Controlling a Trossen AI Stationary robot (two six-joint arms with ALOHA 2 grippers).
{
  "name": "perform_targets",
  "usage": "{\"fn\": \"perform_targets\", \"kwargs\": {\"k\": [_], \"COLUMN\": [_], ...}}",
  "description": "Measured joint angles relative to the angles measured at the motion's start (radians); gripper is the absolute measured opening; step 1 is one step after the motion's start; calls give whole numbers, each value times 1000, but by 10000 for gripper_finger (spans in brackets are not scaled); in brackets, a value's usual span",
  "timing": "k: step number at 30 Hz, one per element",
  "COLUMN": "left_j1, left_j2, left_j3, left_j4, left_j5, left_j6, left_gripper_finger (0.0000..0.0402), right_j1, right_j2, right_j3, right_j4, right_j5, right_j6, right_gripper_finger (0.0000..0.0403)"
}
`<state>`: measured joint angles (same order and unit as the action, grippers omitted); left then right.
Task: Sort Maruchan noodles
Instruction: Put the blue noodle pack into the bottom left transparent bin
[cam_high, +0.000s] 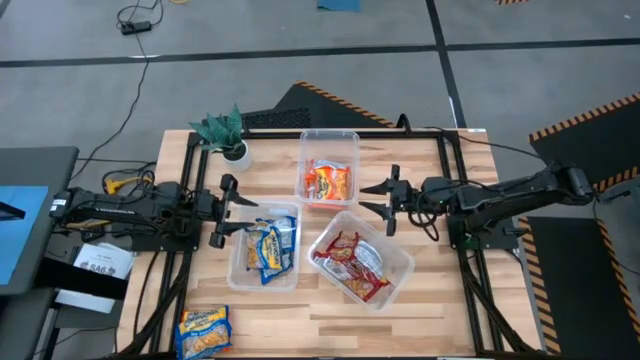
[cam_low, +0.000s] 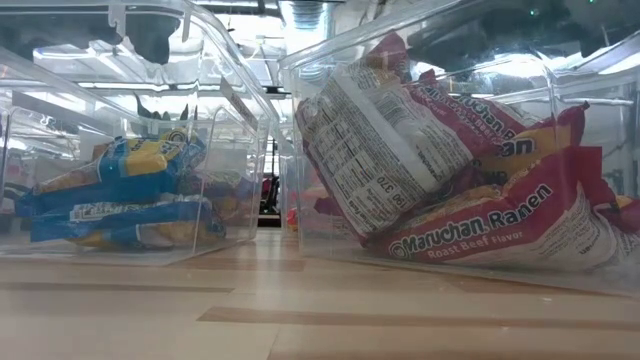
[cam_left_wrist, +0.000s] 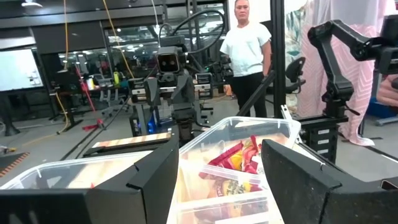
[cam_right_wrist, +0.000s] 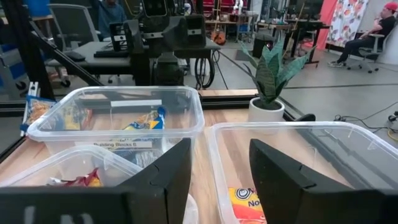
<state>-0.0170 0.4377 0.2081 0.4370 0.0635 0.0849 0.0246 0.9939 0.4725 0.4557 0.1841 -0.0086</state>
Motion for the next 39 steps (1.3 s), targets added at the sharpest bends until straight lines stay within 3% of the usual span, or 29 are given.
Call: {"fn": "perform_targets", "kwargs": {"k": [13,39], "left_j1": [0,0], "left_j2": [0,0], "left_j3": [0,0], "left_j4": [8,9], "left_j5": [-71,-76], "left_j6": [-26,-10], "left_gripper_finger": [219,219], "right_j1": [0,-14], "right_j2": [0,0], "right_j3": [0,0], "right_j4": [2,2], "right_j5": [1,1], "right_j6": [0,0], "right_gripper_finger": [183,182]}}
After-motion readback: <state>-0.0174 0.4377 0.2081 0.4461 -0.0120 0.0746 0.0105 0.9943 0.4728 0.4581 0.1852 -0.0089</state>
